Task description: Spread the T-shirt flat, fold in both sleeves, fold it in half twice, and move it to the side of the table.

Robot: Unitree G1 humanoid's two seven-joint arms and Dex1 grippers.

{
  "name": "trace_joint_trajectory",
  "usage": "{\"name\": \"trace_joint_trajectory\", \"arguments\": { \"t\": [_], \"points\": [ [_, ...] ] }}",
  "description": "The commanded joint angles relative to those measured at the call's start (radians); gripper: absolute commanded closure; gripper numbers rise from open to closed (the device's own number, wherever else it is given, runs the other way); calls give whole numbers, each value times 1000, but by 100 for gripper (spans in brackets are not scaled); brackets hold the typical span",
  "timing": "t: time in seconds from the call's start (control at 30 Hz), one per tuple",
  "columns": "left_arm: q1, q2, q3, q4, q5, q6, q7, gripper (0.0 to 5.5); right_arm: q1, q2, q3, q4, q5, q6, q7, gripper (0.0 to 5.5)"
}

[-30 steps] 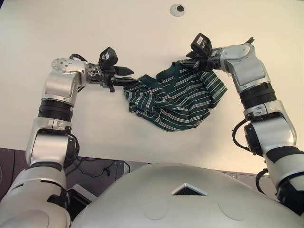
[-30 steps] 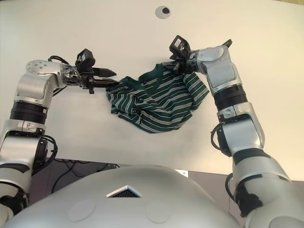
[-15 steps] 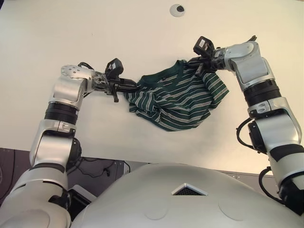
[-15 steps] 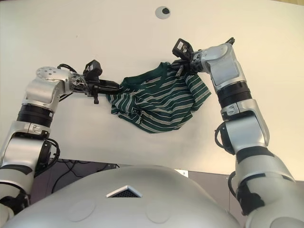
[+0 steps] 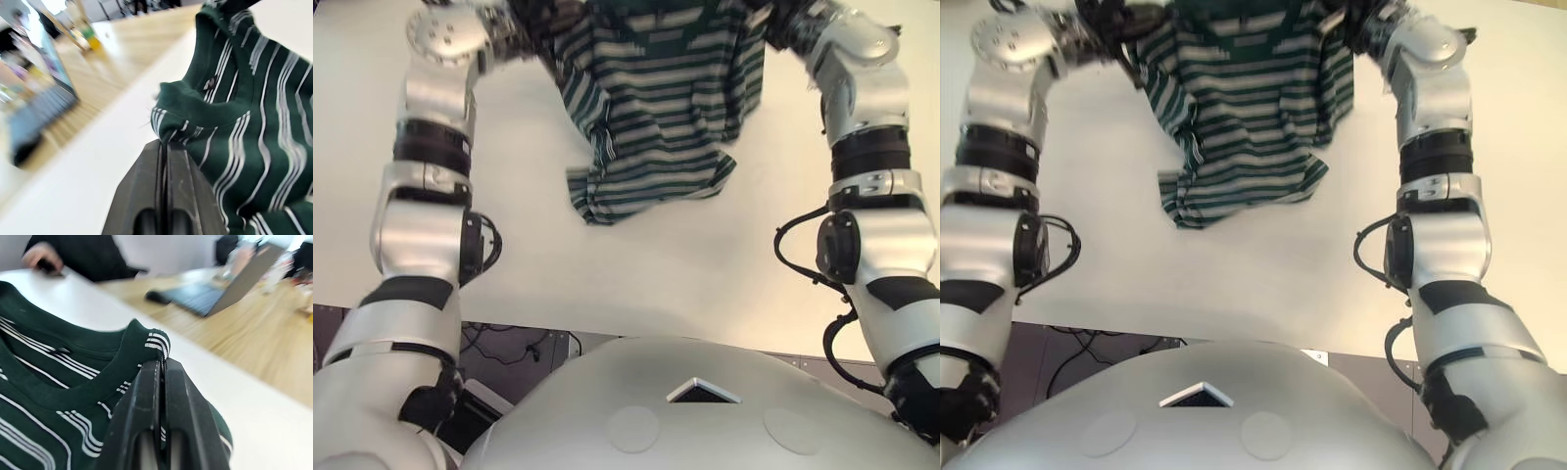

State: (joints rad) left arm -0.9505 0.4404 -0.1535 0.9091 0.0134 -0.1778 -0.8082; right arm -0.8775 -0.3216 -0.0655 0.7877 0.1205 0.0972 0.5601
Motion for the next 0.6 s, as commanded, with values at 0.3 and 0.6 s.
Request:
{"name": "trace_joint_trajectory", "arguments": {
  "t": [0.3,0.6],
  "points": [
    [-680,-41,-172,456,419,-80,454,549,-613,-87,-93,501,-75,-255,-267,550],
    [-755,-43,-138,467,464,-154,581,549,-653,-127,-98,522,-119,-305,-197,550]
  ]
}}
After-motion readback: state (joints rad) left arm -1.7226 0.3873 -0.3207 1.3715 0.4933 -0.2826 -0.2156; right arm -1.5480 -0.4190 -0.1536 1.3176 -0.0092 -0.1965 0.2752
